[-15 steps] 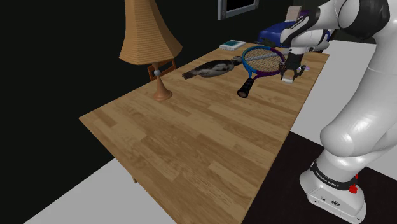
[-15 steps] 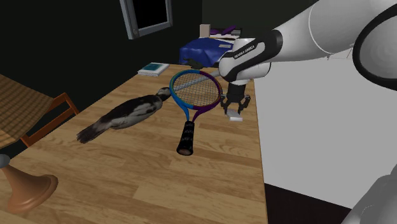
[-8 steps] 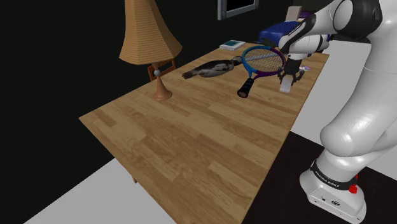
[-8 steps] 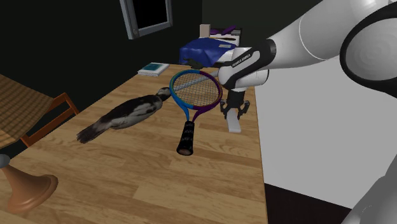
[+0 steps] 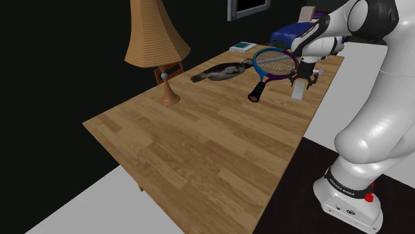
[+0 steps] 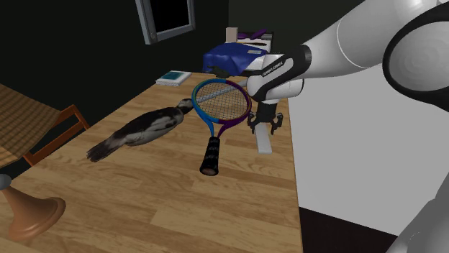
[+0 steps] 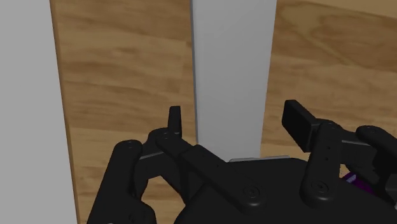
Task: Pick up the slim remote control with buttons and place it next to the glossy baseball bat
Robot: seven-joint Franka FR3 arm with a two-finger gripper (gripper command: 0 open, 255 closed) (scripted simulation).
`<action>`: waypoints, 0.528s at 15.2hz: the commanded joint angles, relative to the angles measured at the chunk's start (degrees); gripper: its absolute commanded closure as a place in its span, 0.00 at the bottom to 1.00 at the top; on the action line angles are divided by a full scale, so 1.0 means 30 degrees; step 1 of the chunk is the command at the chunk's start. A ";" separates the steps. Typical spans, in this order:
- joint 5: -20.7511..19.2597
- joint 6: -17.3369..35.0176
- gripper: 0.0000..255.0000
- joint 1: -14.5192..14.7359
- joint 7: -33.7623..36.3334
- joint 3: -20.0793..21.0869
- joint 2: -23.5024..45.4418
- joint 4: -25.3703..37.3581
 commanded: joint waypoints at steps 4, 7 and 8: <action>0.0000 0.0001 0.00 -0.0001 0.0000 -0.0002 0.0002 -0.0001; -0.0577 -0.1732 0.00 0.0099 0.0390 -0.0141 -0.1021 0.0802; -0.0705 -0.2196 0.00 0.0117 0.0477 -0.0164 -0.1255 0.1053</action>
